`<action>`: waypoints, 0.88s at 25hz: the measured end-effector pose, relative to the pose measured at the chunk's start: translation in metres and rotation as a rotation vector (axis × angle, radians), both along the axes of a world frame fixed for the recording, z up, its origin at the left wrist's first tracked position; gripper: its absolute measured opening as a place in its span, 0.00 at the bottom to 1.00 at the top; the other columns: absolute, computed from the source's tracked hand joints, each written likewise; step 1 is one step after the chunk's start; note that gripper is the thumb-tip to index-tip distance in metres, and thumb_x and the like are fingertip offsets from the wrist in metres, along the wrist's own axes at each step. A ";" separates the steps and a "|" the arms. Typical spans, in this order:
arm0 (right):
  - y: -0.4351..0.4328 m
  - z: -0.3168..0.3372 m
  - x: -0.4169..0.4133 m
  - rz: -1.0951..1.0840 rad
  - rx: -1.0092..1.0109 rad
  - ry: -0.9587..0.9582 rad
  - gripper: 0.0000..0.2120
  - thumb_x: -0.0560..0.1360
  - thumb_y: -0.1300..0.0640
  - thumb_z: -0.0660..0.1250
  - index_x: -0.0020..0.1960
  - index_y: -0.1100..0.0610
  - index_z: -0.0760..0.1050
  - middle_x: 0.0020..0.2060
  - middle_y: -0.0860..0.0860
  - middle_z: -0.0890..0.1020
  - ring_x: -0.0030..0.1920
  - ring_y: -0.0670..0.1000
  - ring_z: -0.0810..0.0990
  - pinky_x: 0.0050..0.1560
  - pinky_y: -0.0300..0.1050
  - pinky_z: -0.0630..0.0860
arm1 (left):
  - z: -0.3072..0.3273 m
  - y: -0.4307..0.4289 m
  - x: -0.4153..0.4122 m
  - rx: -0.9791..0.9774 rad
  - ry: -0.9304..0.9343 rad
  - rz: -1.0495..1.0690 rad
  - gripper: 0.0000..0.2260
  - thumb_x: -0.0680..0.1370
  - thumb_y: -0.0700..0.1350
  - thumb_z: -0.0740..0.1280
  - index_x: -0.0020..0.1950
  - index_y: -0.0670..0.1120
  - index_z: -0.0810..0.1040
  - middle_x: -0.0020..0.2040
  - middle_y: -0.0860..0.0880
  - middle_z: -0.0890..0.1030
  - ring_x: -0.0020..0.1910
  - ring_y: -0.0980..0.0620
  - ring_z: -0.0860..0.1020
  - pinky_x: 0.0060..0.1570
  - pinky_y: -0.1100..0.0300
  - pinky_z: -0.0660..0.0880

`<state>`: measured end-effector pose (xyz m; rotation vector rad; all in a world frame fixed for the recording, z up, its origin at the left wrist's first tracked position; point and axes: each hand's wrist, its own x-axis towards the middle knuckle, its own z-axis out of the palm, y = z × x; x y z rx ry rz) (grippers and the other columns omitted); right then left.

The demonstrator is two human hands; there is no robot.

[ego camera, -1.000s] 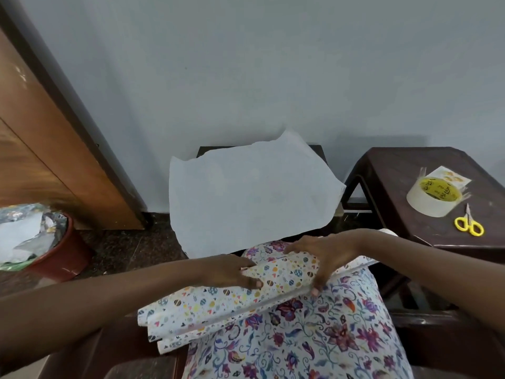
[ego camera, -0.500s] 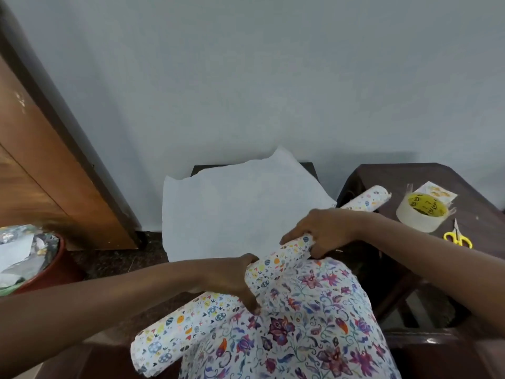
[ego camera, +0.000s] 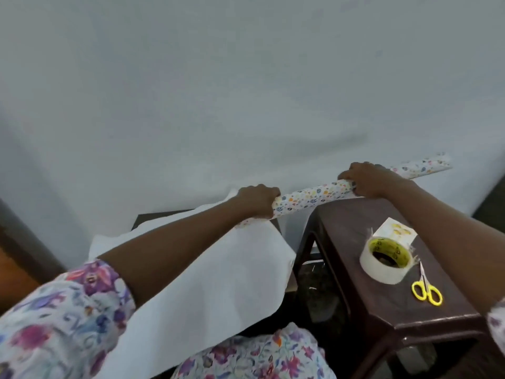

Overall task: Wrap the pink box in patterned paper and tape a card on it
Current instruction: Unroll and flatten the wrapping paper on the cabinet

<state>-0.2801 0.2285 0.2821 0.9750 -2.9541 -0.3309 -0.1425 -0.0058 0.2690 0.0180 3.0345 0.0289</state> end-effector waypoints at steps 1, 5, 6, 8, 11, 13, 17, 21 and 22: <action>0.012 -0.010 -0.018 -0.069 0.017 0.016 0.22 0.77 0.61 0.58 0.70 0.48 0.66 0.64 0.55 0.71 0.65 0.58 0.70 0.62 0.55 0.68 | -0.007 0.009 -0.025 0.006 0.030 -0.029 0.22 0.74 0.46 0.65 0.68 0.50 0.67 0.59 0.46 0.76 0.55 0.46 0.76 0.45 0.56 0.70; 0.061 -0.063 -0.066 -0.287 0.113 0.016 0.19 0.76 0.61 0.57 0.64 0.47 0.68 0.62 0.51 0.73 0.64 0.54 0.73 0.60 0.54 0.71 | -0.044 0.039 -0.102 0.065 0.053 -0.091 0.20 0.75 0.43 0.61 0.68 0.52 0.68 0.62 0.48 0.75 0.60 0.47 0.74 0.50 0.53 0.71; 0.069 -0.078 -0.073 -0.325 0.124 -0.002 0.19 0.75 0.60 0.57 0.64 0.46 0.68 0.61 0.50 0.74 0.62 0.54 0.74 0.58 0.53 0.73 | -0.056 0.045 -0.115 0.060 0.055 -0.100 0.20 0.76 0.42 0.60 0.68 0.52 0.68 0.62 0.48 0.75 0.60 0.47 0.74 0.52 0.53 0.70; 0.078 -0.103 -0.078 -0.367 0.131 0.009 0.19 0.76 0.59 0.57 0.65 0.46 0.67 0.62 0.50 0.74 0.62 0.54 0.74 0.56 0.52 0.73 | -0.079 0.055 -0.136 -0.002 0.056 -0.136 0.20 0.76 0.39 0.59 0.67 0.50 0.68 0.62 0.47 0.76 0.60 0.46 0.74 0.54 0.52 0.69; 0.077 -0.128 -0.087 -0.382 0.127 0.035 0.19 0.75 0.60 0.58 0.66 0.51 0.66 0.64 0.53 0.72 0.63 0.57 0.73 0.58 0.54 0.74 | -0.106 0.058 -0.153 -0.061 0.032 -0.151 0.22 0.76 0.36 0.58 0.70 0.49 0.65 0.64 0.47 0.74 0.62 0.44 0.73 0.56 0.51 0.67; 0.072 -0.130 -0.088 -0.412 0.145 0.002 0.23 0.73 0.59 0.62 0.67 0.51 0.64 0.64 0.53 0.71 0.64 0.58 0.71 0.59 0.56 0.73 | -0.116 0.053 -0.155 -0.059 0.057 -0.154 0.24 0.77 0.39 0.59 0.73 0.49 0.61 0.69 0.48 0.70 0.66 0.45 0.69 0.61 0.49 0.65; 0.059 -0.113 -0.081 -0.473 0.177 -0.027 0.33 0.72 0.55 0.62 0.72 0.47 0.53 0.69 0.53 0.66 0.69 0.60 0.65 0.65 0.61 0.61 | -0.107 0.024 -0.135 0.013 0.239 -0.156 0.26 0.78 0.50 0.62 0.75 0.50 0.59 0.74 0.51 0.63 0.72 0.49 0.62 0.69 0.49 0.57; 0.007 -0.092 -0.050 -0.345 -0.003 0.046 0.26 0.73 0.57 0.61 0.70 0.53 0.62 0.67 0.57 0.67 0.67 0.63 0.66 0.65 0.57 0.64 | -0.092 -0.050 -0.077 0.115 0.381 0.017 0.24 0.76 0.48 0.63 0.72 0.49 0.66 0.73 0.50 0.66 0.71 0.51 0.65 0.68 0.52 0.62; -0.012 -0.093 -0.038 -0.311 -0.119 0.025 0.24 0.73 0.58 0.61 0.69 0.56 0.65 0.65 0.59 0.69 0.65 0.63 0.68 0.63 0.54 0.67 | -0.092 -0.074 -0.055 0.122 0.378 0.072 0.24 0.76 0.48 0.64 0.71 0.49 0.66 0.72 0.50 0.67 0.71 0.51 0.65 0.68 0.52 0.63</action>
